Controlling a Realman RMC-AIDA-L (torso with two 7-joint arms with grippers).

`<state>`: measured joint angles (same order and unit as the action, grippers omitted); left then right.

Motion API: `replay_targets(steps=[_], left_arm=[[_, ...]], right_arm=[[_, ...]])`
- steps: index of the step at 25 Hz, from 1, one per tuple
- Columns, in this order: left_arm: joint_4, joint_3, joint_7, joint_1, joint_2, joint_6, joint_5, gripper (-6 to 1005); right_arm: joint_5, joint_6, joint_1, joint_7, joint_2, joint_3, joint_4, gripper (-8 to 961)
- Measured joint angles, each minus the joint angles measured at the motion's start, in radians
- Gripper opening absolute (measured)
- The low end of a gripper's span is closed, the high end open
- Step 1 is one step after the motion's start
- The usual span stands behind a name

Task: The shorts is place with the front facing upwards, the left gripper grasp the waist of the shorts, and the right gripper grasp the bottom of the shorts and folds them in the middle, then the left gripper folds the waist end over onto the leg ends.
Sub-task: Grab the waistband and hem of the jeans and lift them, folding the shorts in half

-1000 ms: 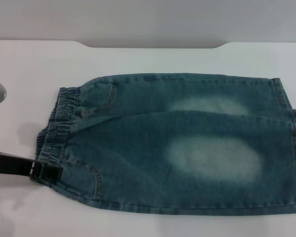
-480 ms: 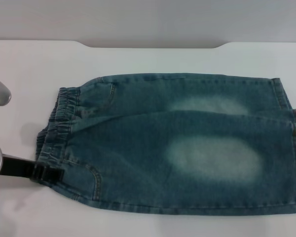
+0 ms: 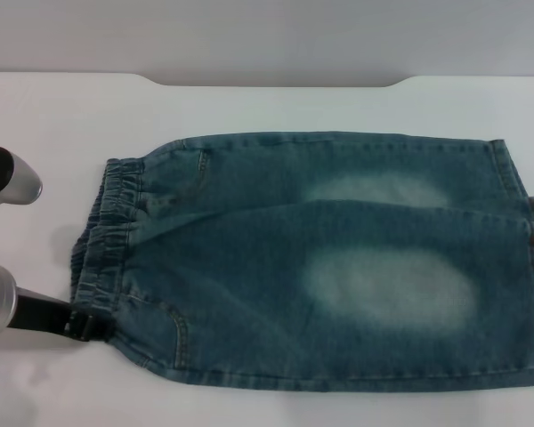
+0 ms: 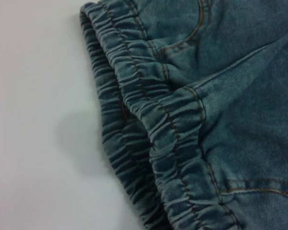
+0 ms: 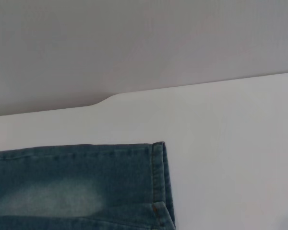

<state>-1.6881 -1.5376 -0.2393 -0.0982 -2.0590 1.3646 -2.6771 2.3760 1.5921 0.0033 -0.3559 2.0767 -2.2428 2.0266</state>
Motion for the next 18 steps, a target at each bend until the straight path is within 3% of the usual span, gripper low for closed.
replay_targets(steps=[3,5,11,18], left_arm=[[-0.001,0.000,0.000,0.001,0.001,0.001,-0.003,618],[-0.002,0.000,0.000,0.002,0.001,-0.001,-0.006,415],[0.001,0.007,0.000,0.001,0.000,-0.002,-0.006,179],[-0.012,0.011,0.000,0.000,-0.001,0.001,-0.006,85]], right_arm=[[-0.005,0.000,-0.001,0.000,0.000,0.000,-0.001,584],[-0.005,0.001,-0.002,0.000,0.000,0.000,-0.001,584],[-0.006,0.004,-0.002,-0.002,-0.001,0.000,-0.002,585],[-0.008,0.006,-0.003,-0.006,0.001,0.000,-0.002,583]])
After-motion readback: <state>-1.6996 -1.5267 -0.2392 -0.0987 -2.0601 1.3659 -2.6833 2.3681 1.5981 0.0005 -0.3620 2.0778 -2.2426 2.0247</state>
